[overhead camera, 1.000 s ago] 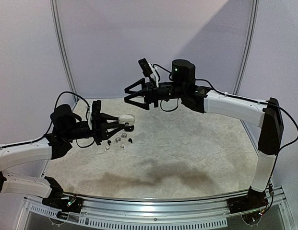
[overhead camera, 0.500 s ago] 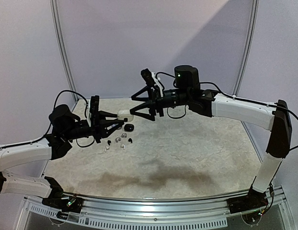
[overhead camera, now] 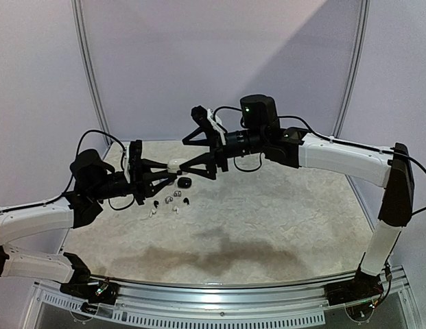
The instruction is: Insert the wireless bluetooth earbuds into the charging case
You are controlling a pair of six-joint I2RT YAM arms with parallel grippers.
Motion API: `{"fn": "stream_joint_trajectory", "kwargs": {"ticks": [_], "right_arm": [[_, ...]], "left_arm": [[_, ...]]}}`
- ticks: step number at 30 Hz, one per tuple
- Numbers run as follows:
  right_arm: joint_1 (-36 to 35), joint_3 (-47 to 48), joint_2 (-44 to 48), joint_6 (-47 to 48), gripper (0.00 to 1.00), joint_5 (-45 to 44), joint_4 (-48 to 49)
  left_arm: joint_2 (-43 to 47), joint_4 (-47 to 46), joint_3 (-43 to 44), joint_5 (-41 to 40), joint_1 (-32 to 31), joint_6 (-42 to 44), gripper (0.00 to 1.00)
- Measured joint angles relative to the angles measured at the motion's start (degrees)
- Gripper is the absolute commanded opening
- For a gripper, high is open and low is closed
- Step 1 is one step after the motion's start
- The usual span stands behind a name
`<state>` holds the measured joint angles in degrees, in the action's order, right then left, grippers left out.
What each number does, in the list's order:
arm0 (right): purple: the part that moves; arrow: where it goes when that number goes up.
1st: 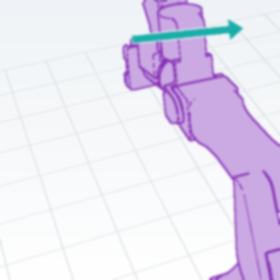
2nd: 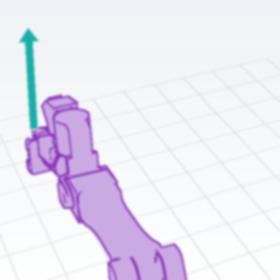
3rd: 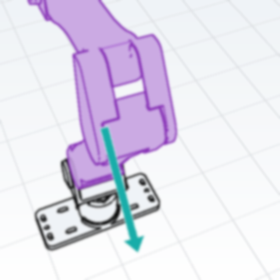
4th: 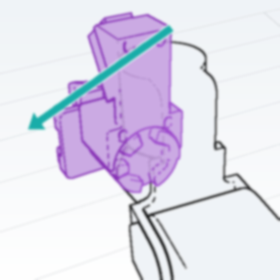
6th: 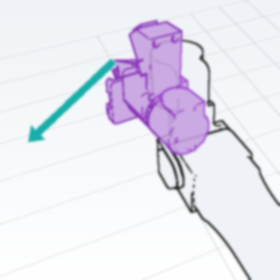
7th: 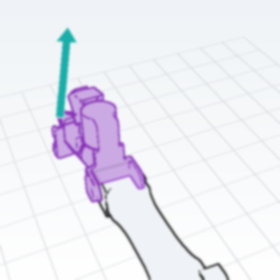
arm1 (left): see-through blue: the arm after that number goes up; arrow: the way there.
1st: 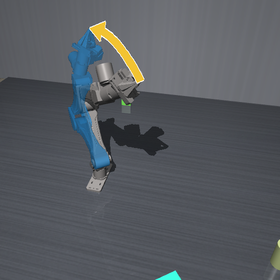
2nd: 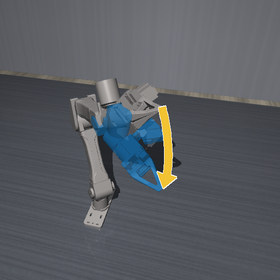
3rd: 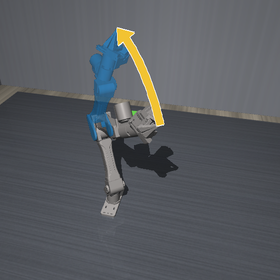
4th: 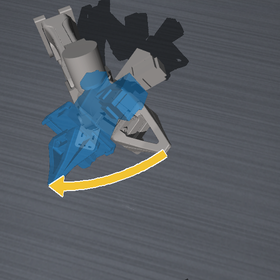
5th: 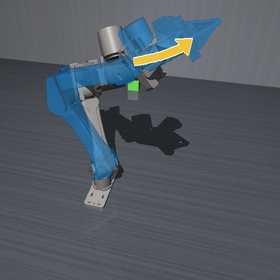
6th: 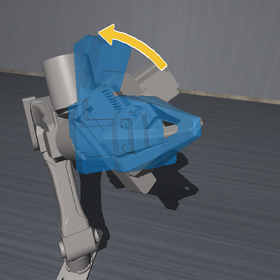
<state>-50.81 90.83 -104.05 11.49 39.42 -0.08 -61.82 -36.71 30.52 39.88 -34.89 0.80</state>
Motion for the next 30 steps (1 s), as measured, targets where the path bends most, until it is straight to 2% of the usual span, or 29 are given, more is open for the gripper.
{"fn": "stream_joint_trajectory", "kwargs": {"ticks": [11, 30], "right_arm": [[-0.2, 2.1, -1.1, 0.4, 0.89, -1.8, -4.5], [0.3, 4.3, -2.6, -1.3, 0.85, -5.1, -5.3]], "left_arm": [[-0.1, 2.2, 0.1, -0.3, 0.7, 5.1, 0.00], [-0.8, 4.4, 0.1, 2.4, 0.6, 7.1, 0.00]]}}
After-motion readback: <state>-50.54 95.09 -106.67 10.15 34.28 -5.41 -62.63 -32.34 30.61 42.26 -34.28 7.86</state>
